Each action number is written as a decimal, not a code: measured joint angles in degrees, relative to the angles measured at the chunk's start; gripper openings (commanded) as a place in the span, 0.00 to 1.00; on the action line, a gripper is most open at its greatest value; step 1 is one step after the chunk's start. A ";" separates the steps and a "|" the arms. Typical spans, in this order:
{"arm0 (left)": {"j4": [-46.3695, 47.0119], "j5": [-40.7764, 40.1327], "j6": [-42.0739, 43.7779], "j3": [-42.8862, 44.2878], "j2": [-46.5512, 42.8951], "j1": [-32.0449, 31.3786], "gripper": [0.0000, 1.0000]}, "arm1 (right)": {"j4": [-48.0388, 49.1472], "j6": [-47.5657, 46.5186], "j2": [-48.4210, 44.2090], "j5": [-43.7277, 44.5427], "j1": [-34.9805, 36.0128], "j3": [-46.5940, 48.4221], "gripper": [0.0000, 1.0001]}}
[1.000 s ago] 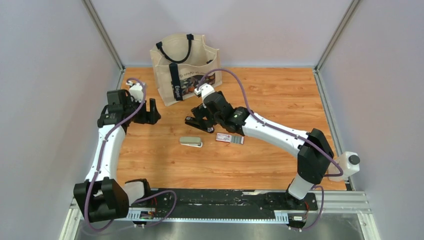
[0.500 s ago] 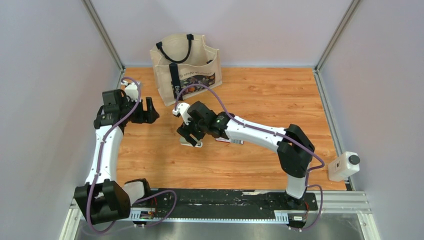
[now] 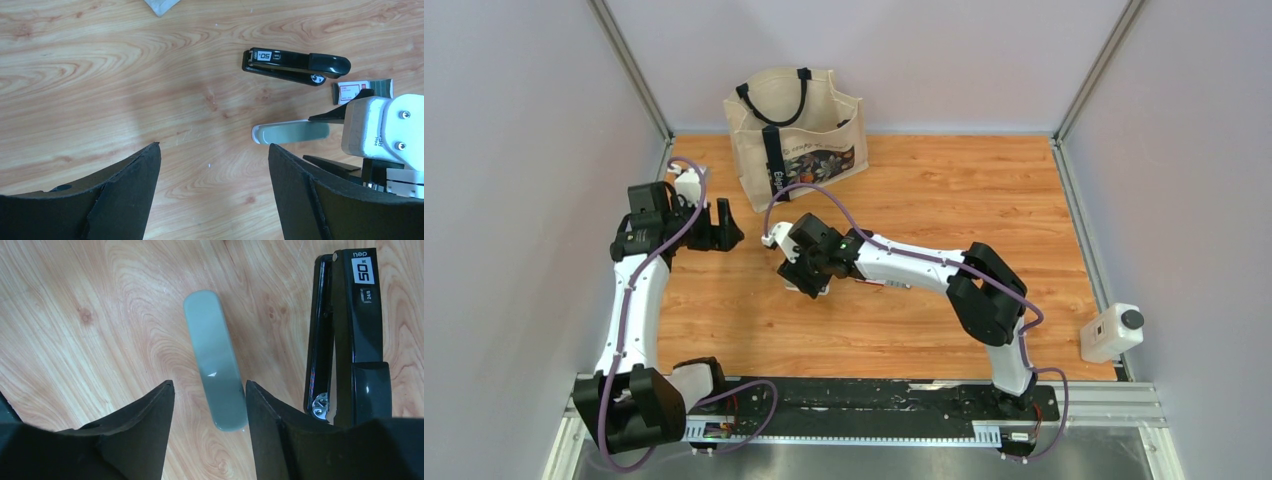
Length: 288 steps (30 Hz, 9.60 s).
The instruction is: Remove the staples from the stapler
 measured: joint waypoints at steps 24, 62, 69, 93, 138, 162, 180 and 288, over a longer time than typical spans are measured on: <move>-4.31 2.01 4.63 -0.15 -0.92 0.63 0.88 | -1.42 -0.63 2.45 0.13 0.00 1.40 0.00; -10.23 14.38 32.98 -3.93 6.40 -5.09 0.77 | 27.43 36.61 -12.55 -0.44 -3.26 -10.75 0.00; -8.68 13.35 36.09 -7.80 5.88 -6.05 0.76 | 31.06 40.06 -12.98 -4.59 -3.98 -11.26 0.00; -1.66 9.22 38.36 -11.45 0.55 -5.77 0.12 | 34.51 42.91 -13.07 -12.13 -4.26 -15.15 0.00; -1.70 -7.63 47.45 -11.26 -5.95 -19.65 0.36 | 36.09 39.15 -18.32 -9.40 -2.86 -22.67 0.00; -5.27 7.32 11.26 5.07 -4.85 -4.24 0.63 | 13.03 26.69 -6.36 1.73 -2.84 -5.79 0.00; -4.68 7.78 2.01 5.64 -3.32 -1.60 0.70 | -0.79 20.81 16.31 4.48 1.95 21.00 0.04; 4.33 -7.06 10.73 -0.94 17.42 -28.39 0.84 | 12.79 38.88 -12.31 1.07 -13.03 -9.92 0.00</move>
